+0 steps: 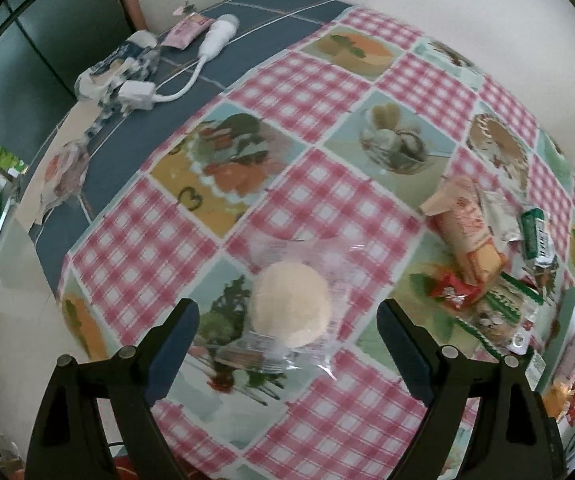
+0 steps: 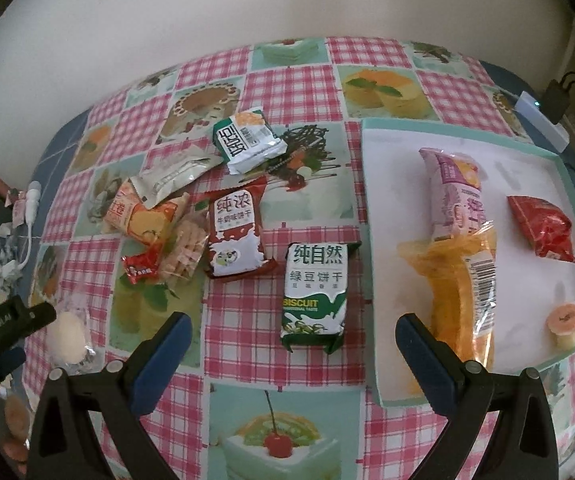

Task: Organize snacks
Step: 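Move the left tool to the clear-wrapped bun while the right tool reaches the green biscuit box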

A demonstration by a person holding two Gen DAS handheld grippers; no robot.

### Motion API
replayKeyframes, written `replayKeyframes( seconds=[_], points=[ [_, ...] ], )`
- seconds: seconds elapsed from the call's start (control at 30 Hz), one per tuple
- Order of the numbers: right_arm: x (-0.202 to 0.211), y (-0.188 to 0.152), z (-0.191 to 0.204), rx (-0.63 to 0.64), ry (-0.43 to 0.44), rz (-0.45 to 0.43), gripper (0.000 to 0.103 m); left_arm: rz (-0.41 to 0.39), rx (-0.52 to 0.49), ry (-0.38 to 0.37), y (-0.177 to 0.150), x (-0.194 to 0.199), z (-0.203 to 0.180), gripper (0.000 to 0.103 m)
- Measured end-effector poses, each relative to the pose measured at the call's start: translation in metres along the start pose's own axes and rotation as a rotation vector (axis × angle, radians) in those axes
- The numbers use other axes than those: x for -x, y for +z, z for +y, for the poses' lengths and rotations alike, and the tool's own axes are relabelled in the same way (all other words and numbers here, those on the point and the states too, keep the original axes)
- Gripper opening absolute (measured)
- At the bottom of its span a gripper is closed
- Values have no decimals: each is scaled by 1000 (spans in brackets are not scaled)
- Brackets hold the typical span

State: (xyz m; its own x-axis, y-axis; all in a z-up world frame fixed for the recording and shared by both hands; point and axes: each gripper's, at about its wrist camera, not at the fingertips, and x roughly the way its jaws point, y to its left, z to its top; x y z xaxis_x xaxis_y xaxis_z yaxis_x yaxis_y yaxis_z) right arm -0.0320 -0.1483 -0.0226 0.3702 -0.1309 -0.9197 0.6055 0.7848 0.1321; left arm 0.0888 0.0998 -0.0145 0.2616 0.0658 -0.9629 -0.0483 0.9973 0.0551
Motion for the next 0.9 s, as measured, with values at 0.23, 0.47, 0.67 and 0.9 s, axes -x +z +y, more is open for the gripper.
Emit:
replayKeyframes(
  seconds=[0.23,0.47,0.67,0.9],
  points=[
    [-4,5,-4,-14,9,-34,102,48,-27,48,0,-19,9,91],
    [-9,10,0,20,37,-41,78,92,-70,44,-1,-39,5,91],
    [-21,11,-4,19,24,-5,67,120,-95,23,-1,-48,-2,91],
    [-32,14,-11,-7,14,26,57,137,-121,-11,1,-56,-12,81]
  ],
)
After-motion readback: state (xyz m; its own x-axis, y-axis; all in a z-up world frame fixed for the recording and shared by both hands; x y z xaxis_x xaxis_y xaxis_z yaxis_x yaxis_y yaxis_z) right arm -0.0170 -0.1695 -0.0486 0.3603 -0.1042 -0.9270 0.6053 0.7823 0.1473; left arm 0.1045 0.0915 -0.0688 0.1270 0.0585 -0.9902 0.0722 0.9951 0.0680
